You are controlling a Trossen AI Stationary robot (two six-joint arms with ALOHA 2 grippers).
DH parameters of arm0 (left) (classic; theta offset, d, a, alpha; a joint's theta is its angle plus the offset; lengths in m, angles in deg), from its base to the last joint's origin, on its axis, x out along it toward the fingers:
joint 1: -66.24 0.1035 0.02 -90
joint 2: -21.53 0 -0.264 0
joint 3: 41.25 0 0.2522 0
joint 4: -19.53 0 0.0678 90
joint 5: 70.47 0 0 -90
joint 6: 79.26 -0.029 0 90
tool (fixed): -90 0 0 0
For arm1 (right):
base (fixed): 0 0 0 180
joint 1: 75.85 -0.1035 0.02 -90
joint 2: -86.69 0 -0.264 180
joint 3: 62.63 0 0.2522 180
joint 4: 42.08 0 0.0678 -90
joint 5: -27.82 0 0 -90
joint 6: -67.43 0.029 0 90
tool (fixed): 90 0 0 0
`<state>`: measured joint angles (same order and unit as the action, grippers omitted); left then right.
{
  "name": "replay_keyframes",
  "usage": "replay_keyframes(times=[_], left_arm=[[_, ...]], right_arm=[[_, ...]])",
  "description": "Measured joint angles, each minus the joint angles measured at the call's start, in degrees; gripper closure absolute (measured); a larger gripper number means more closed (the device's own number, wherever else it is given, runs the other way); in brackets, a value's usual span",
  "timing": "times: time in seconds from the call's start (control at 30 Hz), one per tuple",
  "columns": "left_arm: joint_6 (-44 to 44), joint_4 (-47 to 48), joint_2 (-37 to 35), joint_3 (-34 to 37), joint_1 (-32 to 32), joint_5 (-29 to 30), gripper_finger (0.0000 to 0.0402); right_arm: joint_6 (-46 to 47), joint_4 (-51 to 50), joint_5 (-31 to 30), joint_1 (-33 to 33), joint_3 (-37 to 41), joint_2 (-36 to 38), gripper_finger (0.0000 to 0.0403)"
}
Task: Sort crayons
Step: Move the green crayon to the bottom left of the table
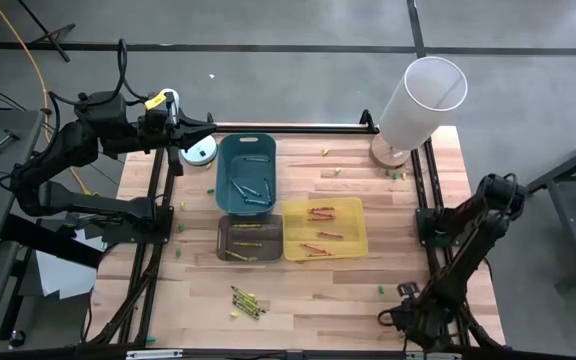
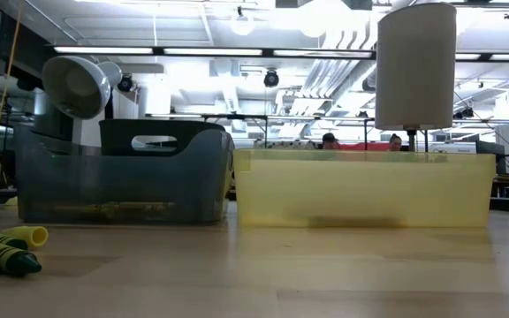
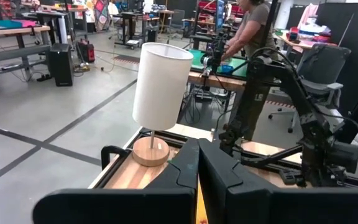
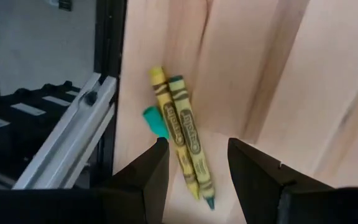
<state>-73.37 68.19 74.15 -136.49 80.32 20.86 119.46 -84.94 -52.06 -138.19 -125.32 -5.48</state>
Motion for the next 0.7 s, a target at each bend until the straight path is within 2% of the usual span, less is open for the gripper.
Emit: replay_keyframes(times=[0.2, 0.7], left_arm=[[0.05, 0.0, 0.0, 0.0, 0.0, 0.1, 0.0401], [1.51, -0.02, 0.0, 0.0, 0.0, 0.85, 0.0402]], right_arm=[[0.6, 0.78, -0.48, -0.07, -0.14, -3.64, 0.0247], [3.27, 0.21, -4.61, -0.07, -0.31, -3.87, 0.0247]])
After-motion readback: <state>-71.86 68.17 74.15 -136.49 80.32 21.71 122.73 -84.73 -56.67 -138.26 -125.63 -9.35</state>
